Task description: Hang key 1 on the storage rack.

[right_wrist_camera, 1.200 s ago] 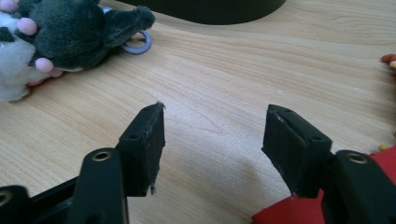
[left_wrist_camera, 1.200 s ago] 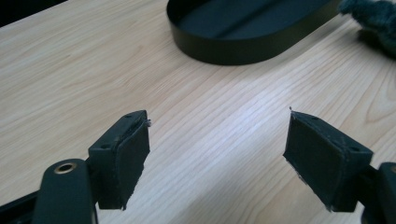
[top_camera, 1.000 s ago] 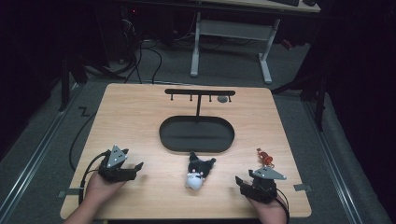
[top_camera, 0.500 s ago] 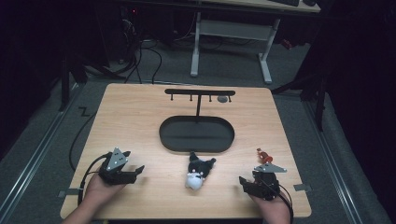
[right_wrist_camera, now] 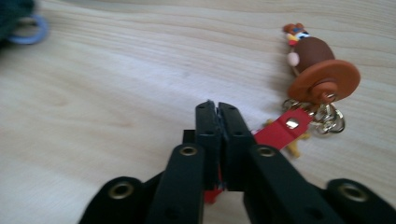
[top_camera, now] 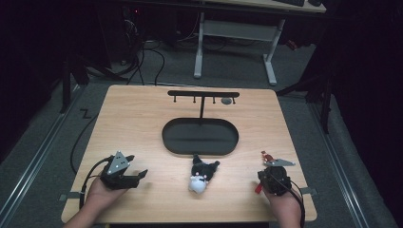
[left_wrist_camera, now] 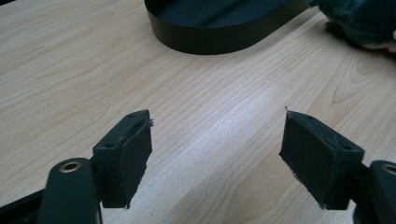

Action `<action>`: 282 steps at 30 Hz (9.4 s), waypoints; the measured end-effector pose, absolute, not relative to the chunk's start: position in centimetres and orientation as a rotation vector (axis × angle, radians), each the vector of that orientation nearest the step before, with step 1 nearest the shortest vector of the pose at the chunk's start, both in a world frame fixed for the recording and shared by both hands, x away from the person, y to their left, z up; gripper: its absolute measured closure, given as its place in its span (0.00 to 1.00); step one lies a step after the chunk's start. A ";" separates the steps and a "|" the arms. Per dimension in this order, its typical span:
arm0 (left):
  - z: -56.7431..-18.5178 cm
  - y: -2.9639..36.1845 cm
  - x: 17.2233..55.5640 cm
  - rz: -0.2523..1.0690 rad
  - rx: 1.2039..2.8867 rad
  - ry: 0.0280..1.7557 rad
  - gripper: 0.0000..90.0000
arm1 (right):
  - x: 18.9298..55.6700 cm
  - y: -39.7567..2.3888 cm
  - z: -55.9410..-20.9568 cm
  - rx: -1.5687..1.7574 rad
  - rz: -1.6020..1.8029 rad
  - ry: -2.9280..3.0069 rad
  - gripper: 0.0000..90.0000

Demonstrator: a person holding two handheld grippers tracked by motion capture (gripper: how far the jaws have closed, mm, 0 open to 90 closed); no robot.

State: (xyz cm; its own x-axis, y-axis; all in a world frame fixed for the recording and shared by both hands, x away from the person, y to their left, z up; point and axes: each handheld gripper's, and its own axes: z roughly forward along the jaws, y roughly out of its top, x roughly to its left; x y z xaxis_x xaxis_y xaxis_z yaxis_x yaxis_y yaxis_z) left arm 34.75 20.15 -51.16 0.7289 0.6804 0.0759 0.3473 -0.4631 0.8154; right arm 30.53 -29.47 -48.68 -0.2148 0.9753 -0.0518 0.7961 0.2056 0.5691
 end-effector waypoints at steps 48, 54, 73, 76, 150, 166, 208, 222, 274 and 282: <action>-51.5 19.9 34.7 0.467 2.126 0.746 0.31 | 41.2 -30.9 -49.4 1.712 0.261 2.193 1.00; -51.5 19.7 34.5 0.469 2.135 0.740 0.31 | 37.7 -28.0 -49.2 1.603 0.338 2.315 1.00; -51.5 19.2 34.5 0.455 2.142 0.744 0.31 | 29.2 -34.6 -49.2 1.724 0.406 2.164 1.00; -51.5 19.2 34.5 0.457 2.137 0.746 0.31 | 30.3 -34.3 -49.7 1.721 0.395 2.168 1.00; -51.7 18.9 34.2 0.438 2.176 0.694 0.31 | 35.6 -31.5 -48.6 1.557 0.178 2.434 0.55; -51.5 18.9 34.1 0.439 2.161 0.695 0.31 | 36.3 -31.5 -48.9 1.667 0.214 2.446 0.60; -51.4 19.0 33.9 0.440 2.161 0.703 0.31 | 34.7 -30.5 -39.3 1.565 0.331 2.409 0.63; -51.3 19.0 34.0 0.451 2.141 0.700 0.31 | 34.7 -29.6 -35.6 1.549 0.384 2.402 0.63; -51.3 20.4 34.9 0.503 2.091 0.772 0.25 | 42.6 -23.9 -31.0 1.472 0.428 2.395 0.62; -51.3 20.3 34.9 0.492 2.090 0.761 0.25 | 43.7 -23.3 -30.4 1.451 0.431 2.392 0.62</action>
